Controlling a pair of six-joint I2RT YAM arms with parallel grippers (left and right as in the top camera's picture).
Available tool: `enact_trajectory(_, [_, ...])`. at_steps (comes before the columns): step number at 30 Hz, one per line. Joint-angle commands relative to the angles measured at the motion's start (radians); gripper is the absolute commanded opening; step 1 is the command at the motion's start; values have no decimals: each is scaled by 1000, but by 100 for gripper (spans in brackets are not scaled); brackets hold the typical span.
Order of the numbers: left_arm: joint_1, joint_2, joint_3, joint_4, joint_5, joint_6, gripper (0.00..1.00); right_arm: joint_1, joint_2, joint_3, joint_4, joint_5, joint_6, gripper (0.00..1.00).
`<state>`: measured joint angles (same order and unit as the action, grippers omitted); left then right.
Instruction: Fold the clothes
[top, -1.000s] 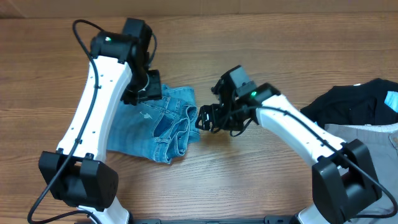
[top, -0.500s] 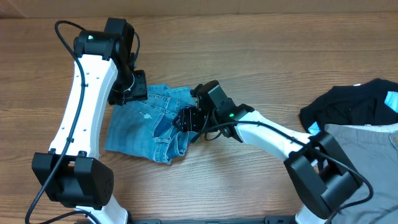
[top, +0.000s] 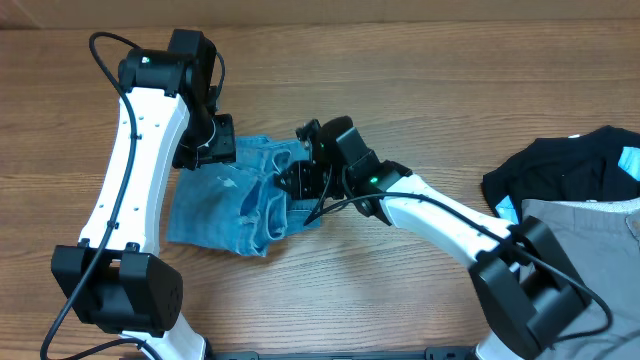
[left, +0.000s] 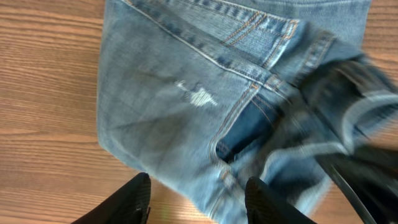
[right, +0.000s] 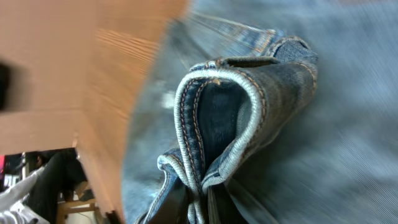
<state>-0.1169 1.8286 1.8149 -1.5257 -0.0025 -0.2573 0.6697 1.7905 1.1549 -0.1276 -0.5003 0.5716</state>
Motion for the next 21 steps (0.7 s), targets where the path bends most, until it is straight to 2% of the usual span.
enact_trajectory(1, [1, -16, 11, 7, -61, 18, 54, 16, -90, 93, 29, -39, -150, 4])
enact_trajectory(9, [0, -16, 11, 7, -50, 18, 54, -31, -21, 95, 14, 298, -346, 4])
enact_trajectory(12, [0, -16, 11, 7, -49, 14, 53, -64, 60, 95, 24, 360, -398, 4])
enact_trajectory(17, [0, -16, 11, -15, -26, 14, 51, -133, 229, 95, 56, 365, -401, 4])
enact_trajectory(18, [0, -16, 11, -21, -26, 14, 51, -150, 262, 95, 52, 366, -401, 29])
enact_trajectory(19, [0, -16, 11, -25, -27, 15, 51, -161, 266, 95, 43, 366, -401, 43])
enact_trajectory(21, [0, -16, 11, -26, -32, 18, 52, -200, 228, 97, -16, 365, -397, 50])
